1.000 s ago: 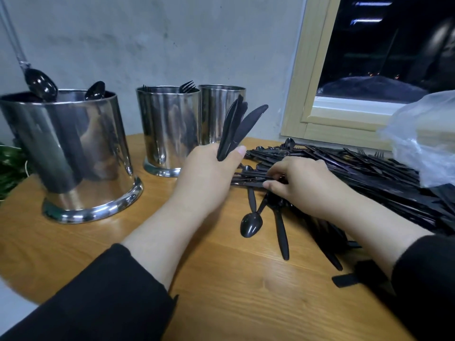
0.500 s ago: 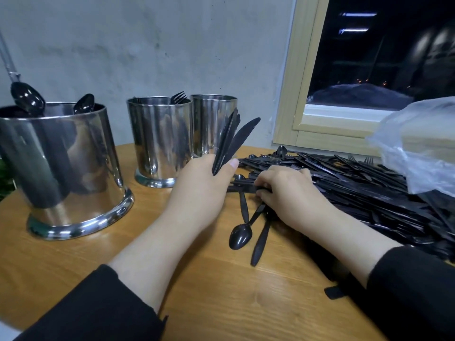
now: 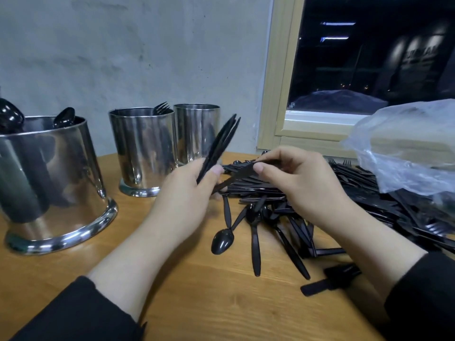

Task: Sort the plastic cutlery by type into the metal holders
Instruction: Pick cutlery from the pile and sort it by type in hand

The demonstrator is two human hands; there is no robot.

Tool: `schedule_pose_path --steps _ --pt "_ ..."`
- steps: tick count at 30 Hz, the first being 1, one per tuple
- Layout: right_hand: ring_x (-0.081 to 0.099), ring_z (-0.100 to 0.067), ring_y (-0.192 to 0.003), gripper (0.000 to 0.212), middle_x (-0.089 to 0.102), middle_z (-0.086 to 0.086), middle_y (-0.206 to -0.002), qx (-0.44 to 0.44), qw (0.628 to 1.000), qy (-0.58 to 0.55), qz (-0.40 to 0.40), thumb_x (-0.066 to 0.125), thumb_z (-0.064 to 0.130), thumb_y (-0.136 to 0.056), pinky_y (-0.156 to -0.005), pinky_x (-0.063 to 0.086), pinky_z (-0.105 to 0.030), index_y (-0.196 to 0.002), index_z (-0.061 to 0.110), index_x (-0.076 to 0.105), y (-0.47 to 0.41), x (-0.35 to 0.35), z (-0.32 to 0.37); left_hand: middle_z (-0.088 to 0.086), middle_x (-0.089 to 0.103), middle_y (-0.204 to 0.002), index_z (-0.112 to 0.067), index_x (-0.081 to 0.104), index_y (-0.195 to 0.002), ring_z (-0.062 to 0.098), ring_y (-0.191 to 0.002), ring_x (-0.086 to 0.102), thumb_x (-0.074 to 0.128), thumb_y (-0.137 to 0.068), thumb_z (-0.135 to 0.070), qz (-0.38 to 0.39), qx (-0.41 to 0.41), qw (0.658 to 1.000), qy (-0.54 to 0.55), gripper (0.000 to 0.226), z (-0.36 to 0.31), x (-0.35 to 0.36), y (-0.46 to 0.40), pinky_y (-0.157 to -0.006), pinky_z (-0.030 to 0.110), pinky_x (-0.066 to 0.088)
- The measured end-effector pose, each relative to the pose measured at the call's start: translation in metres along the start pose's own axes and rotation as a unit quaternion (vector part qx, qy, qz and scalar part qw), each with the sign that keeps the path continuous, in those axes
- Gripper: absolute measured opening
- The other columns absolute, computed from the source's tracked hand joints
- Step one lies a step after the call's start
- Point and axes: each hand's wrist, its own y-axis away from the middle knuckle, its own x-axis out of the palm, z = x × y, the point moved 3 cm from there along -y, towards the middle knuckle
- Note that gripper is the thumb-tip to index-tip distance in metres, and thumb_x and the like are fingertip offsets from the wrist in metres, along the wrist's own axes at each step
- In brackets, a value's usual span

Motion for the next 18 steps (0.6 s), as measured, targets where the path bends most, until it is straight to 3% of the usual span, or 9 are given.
schedule_pose_path --steps 2,4,6,9,11,14,16,18 --pt "0.069 -0.008 -0.075 0.004 0.075 0.002 -0.080 0.004 0.999 -0.050 -0.009 0.072 0.025 -0.091 -0.070 0.052 -0.020 -0.090 0.023 0.076 0.003 -0.009 0.003 -0.007 0.065 -0.064 -0.020 0.062 -0.083 0.008 -0.054 0.059 0.049 -0.106 -0.035 0.058 0.011 0.998 0.027 0.030 -0.004 0.008 0.004 -0.060 0.023 0.048" --pt "0.067 -0.004 -0.072 0.009 0.075 0.001 -0.079 -0.002 0.997 -0.078 -0.019 0.068 0.023 -0.094 -0.071 0.053 -0.018 -0.093 0.019 0.075 0.003 -0.018 0.003 -0.006 0.051 -0.059 -0.014 0.056 -0.078 0.010 -0.050 0.045 0.049 -0.106 -0.036 0.083 0.012 0.995 0.044 0.036 -0.005 0.013 0.007 -0.054 0.023 0.040" --pt "0.065 -0.010 -0.072 0.016 0.075 -0.002 -0.080 -0.007 0.994 -0.087 -0.058 0.062 0.025 -0.099 -0.074 0.055 -0.030 -0.092 0.017 0.074 0.001 -0.033 -0.002 0.001 0.043 -0.062 -0.019 0.061 -0.078 0.013 -0.051 0.038 0.055 -0.103 -0.038 0.085 -0.015 0.991 0.100 0.031 -0.003 0.016 0.008 -0.050 0.027 0.036" --pt "0.060 -0.022 -0.065 0.026 0.071 -0.007 -0.074 -0.006 0.992 -0.028 -0.124 0.058 0.028 -0.102 -0.070 0.051 -0.041 -0.085 0.015 0.073 -0.002 -0.063 -0.023 0.009 0.040 -0.064 -0.036 0.060 -0.064 0.017 -0.050 0.037 0.064 -0.099 -0.033 0.072 -0.046 0.984 0.157 0.035 0.000 0.018 0.008 -0.045 0.027 0.036" --pt "0.063 -0.028 -0.068 0.030 0.069 -0.005 -0.069 0.004 0.990 0.057 -0.132 0.058 0.031 -0.101 -0.069 0.051 -0.040 -0.079 0.014 0.071 -0.002 -0.079 -0.041 0.009 0.049 -0.065 -0.030 0.062 -0.076 0.019 -0.049 0.046 0.064 -0.099 -0.033 0.061 -0.055 0.981 0.178 0.023 -0.002 0.020 0.005 -0.044 0.028 0.042" --pt "0.063 -0.021 -0.072 0.030 0.067 -0.001 -0.069 0.048 0.980 0.167 -0.099 0.060 0.038 -0.099 -0.062 0.043 -0.022 -0.078 0.018 0.069 0.001 -0.093 -0.068 0.005 0.065 -0.075 -0.016 0.061 -0.101 0.020 -0.051 0.058 0.059 -0.102 -0.033 0.032 -0.064 0.974 0.215 0.017 -0.018 0.029 -0.010 -0.045 0.030 0.049" --pt "0.060 -0.010 -0.069 0.024 0.066 0.006 -0.069 0.067 0.969 0.232 -0.058 0.060 0.039 -0.098 -0.057 0.039 -0.017 -0.083 0.023 0.069 0.003 -0.095 -0.080 0.004 0.062 -0.064 -0.017 0.057 -0.103 0.020 -0.045 0.055 0.054 -0.105 -0.032 0.011 -0.064 0.971 0.232 0.015 -0.031 0.038 -0.025 -0.041 0.029 0.044" --pt "0.061 -0.006 -0.074 0.014 0.066 0.013 -0.074 0.066 0.961 0.267 -0.021 0.063 0.037 -0.097 -0.061 0.041 -0.023 -0.090 0.028 0.071 0.004 -0.095 -0.085 0.000 0.051 -0.053 -0.020 0.055 -0.100 0.018 -0.041 0.048 0.054 -0.106 -0.030 0.003 -0.058 0.969 0.240 0.011 -0.042 0.051 -0.036 -0.040 0.027 0.040"
